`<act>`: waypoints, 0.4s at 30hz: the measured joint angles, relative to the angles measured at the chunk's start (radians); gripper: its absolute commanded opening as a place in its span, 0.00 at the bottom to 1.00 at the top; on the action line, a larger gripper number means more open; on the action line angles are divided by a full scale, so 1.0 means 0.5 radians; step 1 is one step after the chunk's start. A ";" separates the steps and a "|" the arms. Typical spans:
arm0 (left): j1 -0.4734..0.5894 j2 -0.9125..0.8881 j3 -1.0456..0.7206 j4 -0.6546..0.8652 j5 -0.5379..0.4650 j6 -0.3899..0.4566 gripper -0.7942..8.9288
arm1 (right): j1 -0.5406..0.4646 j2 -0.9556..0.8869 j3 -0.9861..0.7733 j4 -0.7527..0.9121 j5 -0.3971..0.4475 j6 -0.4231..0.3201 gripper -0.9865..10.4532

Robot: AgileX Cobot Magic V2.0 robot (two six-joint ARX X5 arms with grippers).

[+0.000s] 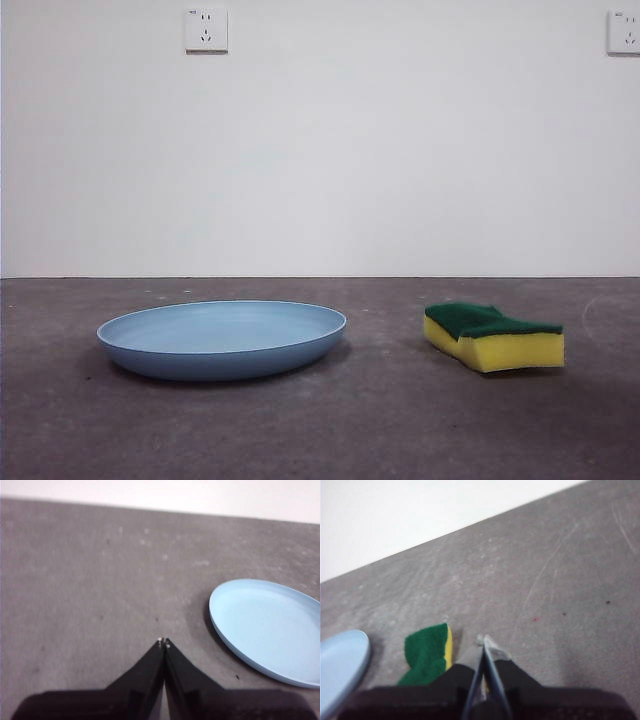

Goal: Pick up the plate,pick up the cloth,clean the plate with the cloth

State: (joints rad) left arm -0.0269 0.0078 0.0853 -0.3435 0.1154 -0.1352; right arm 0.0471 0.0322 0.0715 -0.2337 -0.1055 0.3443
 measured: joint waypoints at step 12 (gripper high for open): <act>0.000 0.418 0.580 -0.158 0.272 -0.327 0.07 | 0.000 0.601 0.816 -0.504 -0.404 0.098 0.08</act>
State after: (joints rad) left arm -0.0269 0.2169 0.3752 -0.4225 0.2512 -0.2985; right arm 0.0471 0.3328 0.4793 -0.4854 -0.3077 0.3931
